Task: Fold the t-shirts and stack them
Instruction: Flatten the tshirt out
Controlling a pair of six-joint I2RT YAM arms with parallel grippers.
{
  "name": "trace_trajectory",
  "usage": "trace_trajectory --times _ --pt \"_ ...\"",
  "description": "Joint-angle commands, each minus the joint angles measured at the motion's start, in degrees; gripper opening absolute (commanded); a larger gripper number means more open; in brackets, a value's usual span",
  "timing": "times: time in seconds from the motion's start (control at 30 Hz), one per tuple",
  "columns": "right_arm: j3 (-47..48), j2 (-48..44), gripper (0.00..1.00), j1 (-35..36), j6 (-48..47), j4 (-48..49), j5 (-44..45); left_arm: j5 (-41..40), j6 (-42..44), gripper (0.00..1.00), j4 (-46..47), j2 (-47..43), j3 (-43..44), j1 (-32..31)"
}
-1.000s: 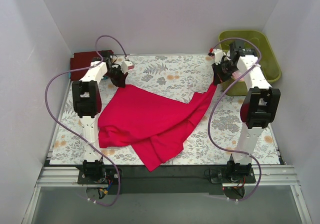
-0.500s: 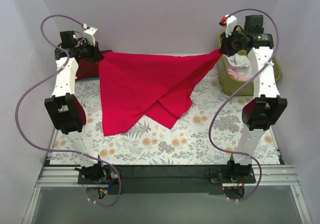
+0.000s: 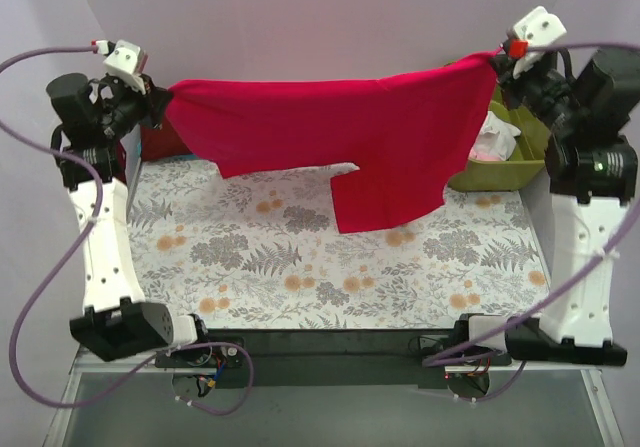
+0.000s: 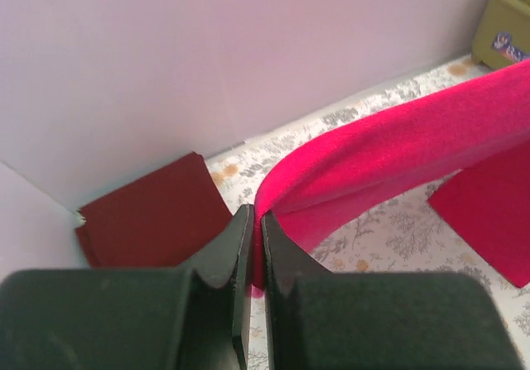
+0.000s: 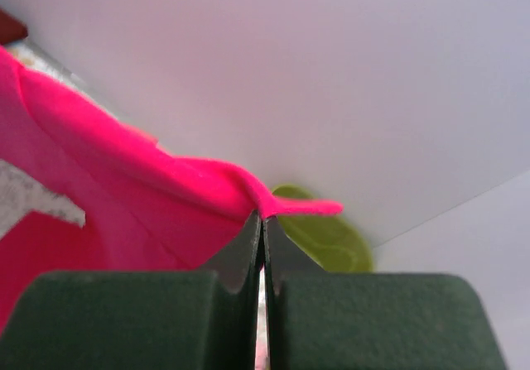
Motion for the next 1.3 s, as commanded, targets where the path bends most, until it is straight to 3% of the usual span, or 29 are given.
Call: trace_trajectory --times 0.0,0.13,0.3,0.5,0.63,0.77,0.9,1.0,1.27 --pt "-4.0 -8.4 0.01 -0.2 -1.4 9.3 0.8 -3.1 -0.7 0.00 3.3 -8.8 -2.9 1.4" --pt "-7.6 -16.6 0.01 -0.2 -1.0 12.7 3.0 -7.6 -0.7 0.00 4.6 -18.0 -4.6 1.7" --pt "-4.5 -22.7 0.01 -0.2 -1.8 15.6 5.5 -12.3 1.1 0.00 0.8 -20.2 1.1 1.7" --pt "1.0 -23.6 0.01 -0.2 -4.7 19.8 7.6 -13.3 6.7 0.00 -4.2 -22.3 8.0 1.7" --pt "0.1 -25.4 0.01 -0.2 -6.4 22.5 6.4 -13.1 12.2 0.00 -6.5 -24.9 7.5 1.6" --pt "-8.4 -29.2 0.01 -0.2 -8.3 24.1 4.8 -9.3 17.8 0.00 -10.8 -27.6 3.0 1.6" --pt "-26.2 -34.5 0.01 -0.2 -11.9 24.5 1.4 -2.4 23.8 0.00 -21.7 -28.1 -3.2 1.6" --pt "-33.1 -35.1 0.01 -0.2 -14.0 24.5 0.1 -0.4 23.1 0.00 -25.5 -26.9 -9.3 1.6" --pt "-50.8 -29.4 0.01 -0.2 -15.3 29.1 -4.5 -2.0 15.1 0.00 -16.1 -22.9 -28.7 1.2"
